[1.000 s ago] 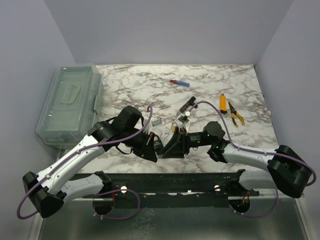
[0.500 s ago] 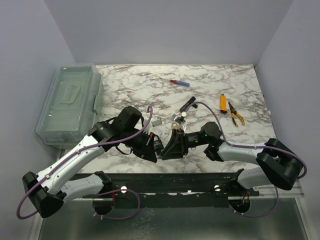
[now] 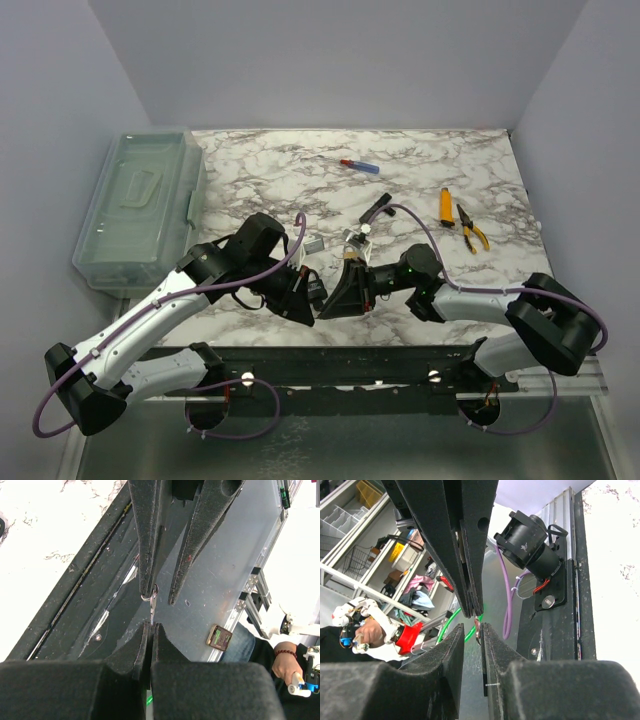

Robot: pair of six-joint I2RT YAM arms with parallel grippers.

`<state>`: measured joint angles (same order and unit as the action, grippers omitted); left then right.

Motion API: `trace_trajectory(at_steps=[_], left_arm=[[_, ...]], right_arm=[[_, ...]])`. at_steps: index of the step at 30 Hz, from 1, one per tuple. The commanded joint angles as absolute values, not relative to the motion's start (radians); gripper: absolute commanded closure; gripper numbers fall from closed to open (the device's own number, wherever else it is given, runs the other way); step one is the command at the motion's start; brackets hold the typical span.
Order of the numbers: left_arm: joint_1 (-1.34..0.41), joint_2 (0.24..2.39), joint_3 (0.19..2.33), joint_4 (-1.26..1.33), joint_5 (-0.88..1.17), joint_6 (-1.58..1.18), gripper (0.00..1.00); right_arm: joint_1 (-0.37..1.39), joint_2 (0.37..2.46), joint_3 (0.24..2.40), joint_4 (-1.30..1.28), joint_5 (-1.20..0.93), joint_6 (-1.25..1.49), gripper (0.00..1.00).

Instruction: Unlock with the key

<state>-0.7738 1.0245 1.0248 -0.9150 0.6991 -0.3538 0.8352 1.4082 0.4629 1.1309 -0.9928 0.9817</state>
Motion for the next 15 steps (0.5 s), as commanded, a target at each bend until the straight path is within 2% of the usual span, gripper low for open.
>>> trace_trajectory(at_steps=[1,8,15], left_arm=[[-0.777,1.016,1.051,-0.898,0.678,-0.336,1.00],[-0.776,1.024,1.051,-0.897,0.670,-0.334,1.00],[-0.776,1.022,1.054,-0.897,0.675,-0.336,1.00]], right_arm=[[0.834,1.421,0.483,1.192,-1.033,0.994,0.76],[0.834,1.422,0.488,1.179,-1.024,0.990,0.76],[0.834,1.420,0.501,1.124,-0.997,0.962,0.65]])
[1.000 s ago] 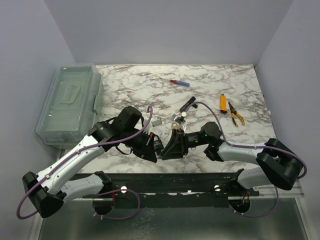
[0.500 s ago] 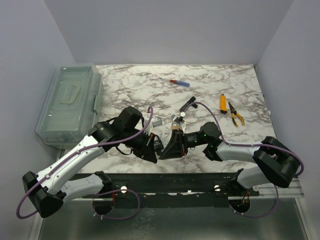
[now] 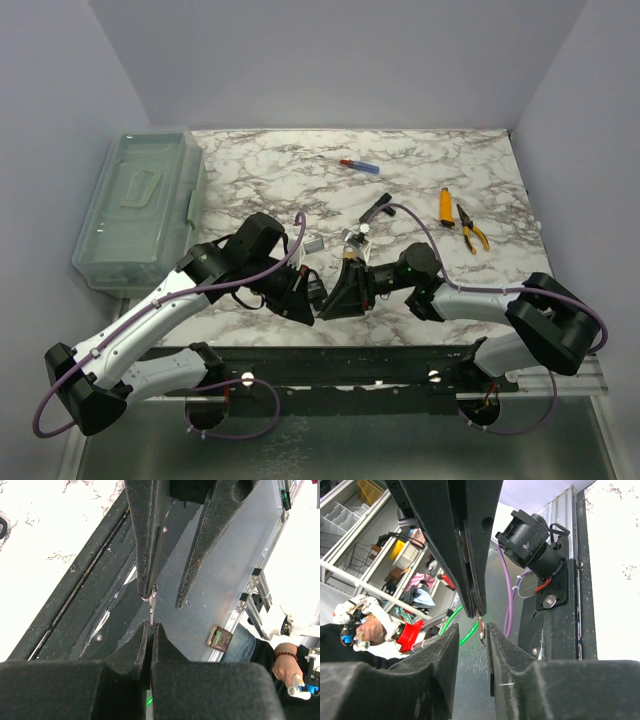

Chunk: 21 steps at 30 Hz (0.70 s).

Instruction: Unlock with the key

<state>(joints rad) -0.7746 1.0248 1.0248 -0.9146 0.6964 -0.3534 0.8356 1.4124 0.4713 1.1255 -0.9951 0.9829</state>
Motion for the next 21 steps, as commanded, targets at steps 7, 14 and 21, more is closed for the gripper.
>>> trace_trajectory(at_steps=[7,14,21], left_arm=[[-0.776,1.015,1.051,-0.896,0.675,-0.337,1.00],[-0.777,1.013,1.047,-0.892,0.662,-0.339,1.00],[-0.777,1.006,1.042,-0.887,0.654,-0.339,1.00]], right_arm=[[0.834,1.426,0.511,1.118,-0.987,0.963,0.61],[0.836,1.439,0.516,1.124,-0.994,0.965,0.65],[0.847,1.452,0.512,1.141,-0.995,0.969,0.65]])
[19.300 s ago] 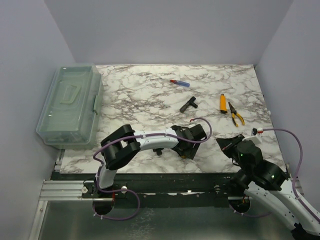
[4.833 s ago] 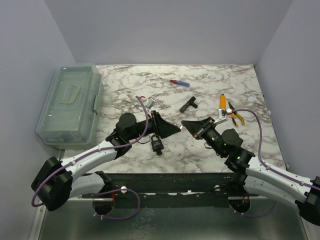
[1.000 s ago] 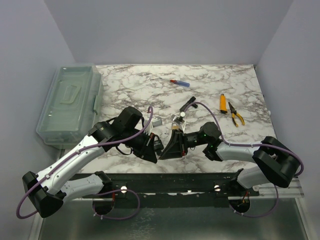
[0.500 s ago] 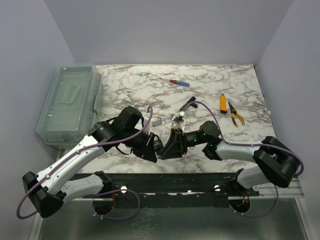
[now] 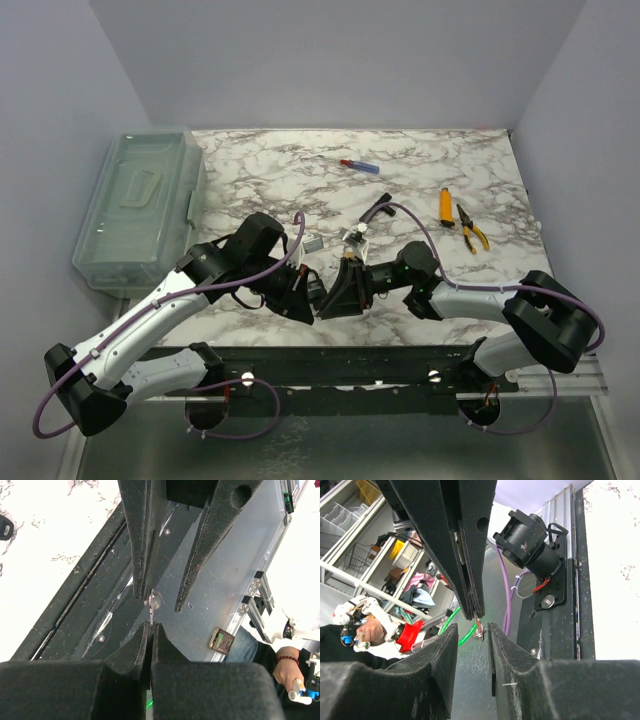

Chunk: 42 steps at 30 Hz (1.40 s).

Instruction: Unlock with the key

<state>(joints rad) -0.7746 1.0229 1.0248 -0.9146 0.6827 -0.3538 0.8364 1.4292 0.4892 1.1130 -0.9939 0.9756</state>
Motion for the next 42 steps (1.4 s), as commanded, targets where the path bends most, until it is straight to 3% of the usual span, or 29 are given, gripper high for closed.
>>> trace_trajectory(at_steps=[1,6,14,20,26,32,42], left_arm=[[-0.777,1.006,1.042,-0.885,0.655,-0.339,1.00],[-0.776,1.008,1.037,-0.882,0.658,-0.339,1.00],[-0.776,0.998,1.031,-0.885,0.637,-0.344,1.00],[-0.778,1.003,1.081,-0.919,0.445,-0.340,1.00],[-0.797,1.003,1.085,-0.843,0.125,-0.351,1.00],[-0.816,0.940,0.993,-0.607,0.008,-0.116,1.00],[-0.832,0.823,0.774,-0.409,0.062,0.565,1.00]], right_arm=[[0.848,1.456,0.513,1.146,-0.995,0.971,0.64],[0.854,1.472,0.513,1.157,-0.983,0.974,0.57],[0.854,1.429,0.497,1.131,-0.918,0.973,0.58],[0.851,1.264,0.565,0.567,-0.637,0.932,0.25],[0.848,0.995,0.546,0.255,-0.402,0.998,0.08],[0.845,0.984,0.616,-0.087,-0.251,1.223,0.13],[0.847,1.049,0.708,-0.081,-0.250,1.529,0.21]])
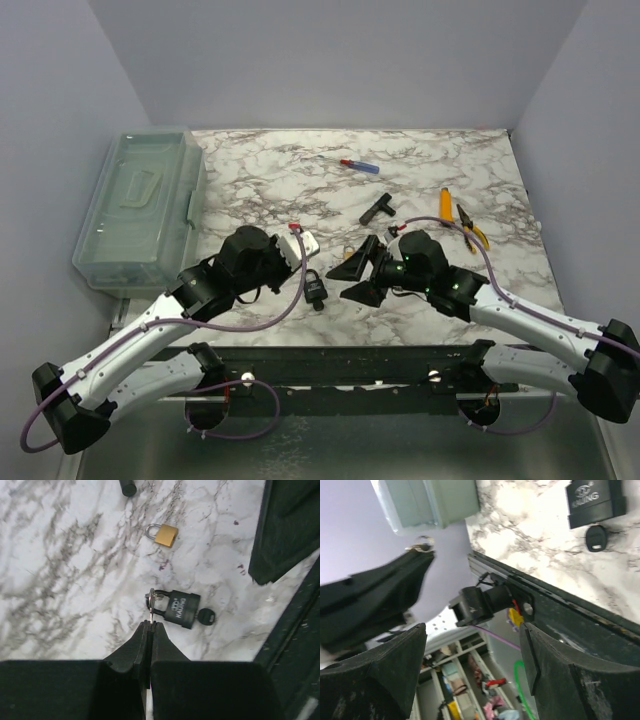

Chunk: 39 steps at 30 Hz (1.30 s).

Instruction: Unlock with the key

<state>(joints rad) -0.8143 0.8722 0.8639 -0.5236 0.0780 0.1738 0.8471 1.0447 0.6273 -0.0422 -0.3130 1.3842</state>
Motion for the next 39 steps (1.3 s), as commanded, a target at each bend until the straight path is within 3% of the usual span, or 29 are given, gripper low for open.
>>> trace_trajectory(at_steps=[1,7,16,26,39], left_arm=[[-0.841,0.807,0.745,-0.395,0.061,0.655,1.00],[-0.847,0.706,0.575,-0.162,0.097,0.885,1.00],[-0.850,0.595,0.508,-0.140,0.276,1.001,1.00],[-0.850,0.560,0.477,-0.137,0.270,1.017,1.00],[-0.851,0.557,0.465,-0.101,0.246,0.997,1.00]], right_arm=[[0.847,1.051,0.708,-0.057,-0.247,1.546,0.22],[0.848,1.137,0.692,0.095,-0.283,1.653,0.26],[0.848,1.295,0.697,0.323,-0.390,1.709,0.37],[0.857,1.332,0.689,0.410,-0.412,1.740,0.50],[0.916,1.372,0.675,0.486,-0.380,1.796,0.46]])
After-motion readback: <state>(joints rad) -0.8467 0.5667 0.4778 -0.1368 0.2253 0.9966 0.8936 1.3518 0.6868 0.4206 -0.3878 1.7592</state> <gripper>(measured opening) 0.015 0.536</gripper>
